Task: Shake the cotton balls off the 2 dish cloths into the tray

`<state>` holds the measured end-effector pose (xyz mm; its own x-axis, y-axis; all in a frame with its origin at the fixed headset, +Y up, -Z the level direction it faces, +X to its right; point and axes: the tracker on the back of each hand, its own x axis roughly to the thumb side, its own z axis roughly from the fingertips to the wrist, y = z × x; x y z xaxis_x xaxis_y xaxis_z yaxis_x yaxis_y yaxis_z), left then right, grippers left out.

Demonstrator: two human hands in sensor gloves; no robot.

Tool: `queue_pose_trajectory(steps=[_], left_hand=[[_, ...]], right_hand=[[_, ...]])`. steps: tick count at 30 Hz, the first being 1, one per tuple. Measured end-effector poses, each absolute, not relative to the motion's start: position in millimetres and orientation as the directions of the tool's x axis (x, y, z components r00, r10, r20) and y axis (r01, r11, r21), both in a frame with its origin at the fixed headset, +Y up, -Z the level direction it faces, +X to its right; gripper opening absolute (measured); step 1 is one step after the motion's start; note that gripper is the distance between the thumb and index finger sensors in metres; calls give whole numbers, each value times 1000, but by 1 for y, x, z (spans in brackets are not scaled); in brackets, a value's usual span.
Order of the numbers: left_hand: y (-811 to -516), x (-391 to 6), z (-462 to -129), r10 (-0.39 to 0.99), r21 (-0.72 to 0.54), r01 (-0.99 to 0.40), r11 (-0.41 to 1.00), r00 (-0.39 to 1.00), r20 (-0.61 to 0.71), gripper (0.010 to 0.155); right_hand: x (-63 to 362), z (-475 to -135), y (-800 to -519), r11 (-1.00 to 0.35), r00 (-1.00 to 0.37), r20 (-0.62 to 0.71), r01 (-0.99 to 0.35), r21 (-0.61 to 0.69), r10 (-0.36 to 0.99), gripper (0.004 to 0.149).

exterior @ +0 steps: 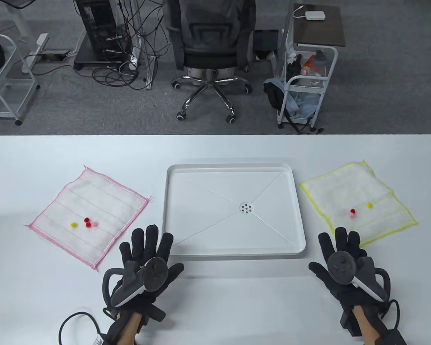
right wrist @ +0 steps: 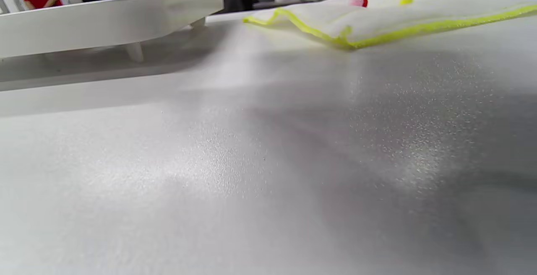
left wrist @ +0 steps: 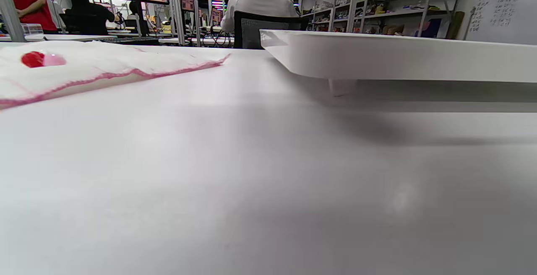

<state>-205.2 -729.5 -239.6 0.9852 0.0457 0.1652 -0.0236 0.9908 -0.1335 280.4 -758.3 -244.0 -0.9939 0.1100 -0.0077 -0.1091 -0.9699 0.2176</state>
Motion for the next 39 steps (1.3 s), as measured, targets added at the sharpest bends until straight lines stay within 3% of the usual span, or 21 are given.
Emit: queue_pose_trajectory(steps=[13,39], left_hand=[[-746,-209,-240,-39,-215,68,974,990,137,81],[-750,-223,-239,-51,-264,70,962,996,78,80]], right_hand=[[271,-244,-766,-969,-995,45,-75,237,88,74],[268,-244,-769,-957,-997,43,-44,287,59,75]])
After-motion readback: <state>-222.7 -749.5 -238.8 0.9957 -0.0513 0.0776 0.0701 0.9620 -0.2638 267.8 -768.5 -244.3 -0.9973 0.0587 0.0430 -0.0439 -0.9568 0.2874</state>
